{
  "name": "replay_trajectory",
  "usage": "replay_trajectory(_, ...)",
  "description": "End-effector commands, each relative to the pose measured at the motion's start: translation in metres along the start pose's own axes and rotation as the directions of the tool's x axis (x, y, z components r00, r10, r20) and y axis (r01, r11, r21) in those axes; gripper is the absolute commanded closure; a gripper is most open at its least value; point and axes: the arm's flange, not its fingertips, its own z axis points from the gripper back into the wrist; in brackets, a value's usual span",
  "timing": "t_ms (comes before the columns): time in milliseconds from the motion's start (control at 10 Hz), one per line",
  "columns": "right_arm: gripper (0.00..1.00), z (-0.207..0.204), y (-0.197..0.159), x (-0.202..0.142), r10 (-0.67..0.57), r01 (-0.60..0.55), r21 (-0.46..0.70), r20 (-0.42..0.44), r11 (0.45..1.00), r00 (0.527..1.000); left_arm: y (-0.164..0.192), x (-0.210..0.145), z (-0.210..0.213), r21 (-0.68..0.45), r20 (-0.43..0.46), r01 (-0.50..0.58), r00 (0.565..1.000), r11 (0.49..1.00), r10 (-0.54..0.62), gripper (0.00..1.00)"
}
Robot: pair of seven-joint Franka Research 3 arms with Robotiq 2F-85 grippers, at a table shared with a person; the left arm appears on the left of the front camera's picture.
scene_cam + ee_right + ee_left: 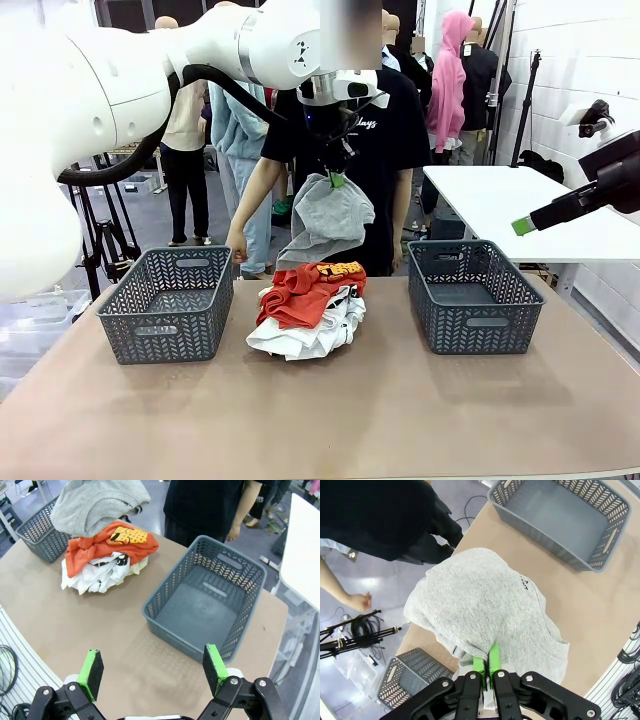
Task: Sort the tops and bottoms.
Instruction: Lift clothes from the center of the table with your left hand, then sort the clothes according to human instructions.
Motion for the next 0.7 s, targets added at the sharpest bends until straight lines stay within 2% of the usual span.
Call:
replay_trajectory(0,0.0,-0.0007,-0.0011,-0.0014,0.0,0.0,0.014,-0.001,1.0,1.0,0.0006,-0.0001,0.0034,0.003,0.004,-0.001,1.0,1.0,0.001,1.0)
replay_trajectory(600,0.0,-0.0007,-0.0011,-0.0014,0.0,0.0,0.014,-0.001,1.0,1.0,0.0006,-0.0001,0.0034,0.003,0.004,-0.001,1.0,1.0,0.001,1.0)
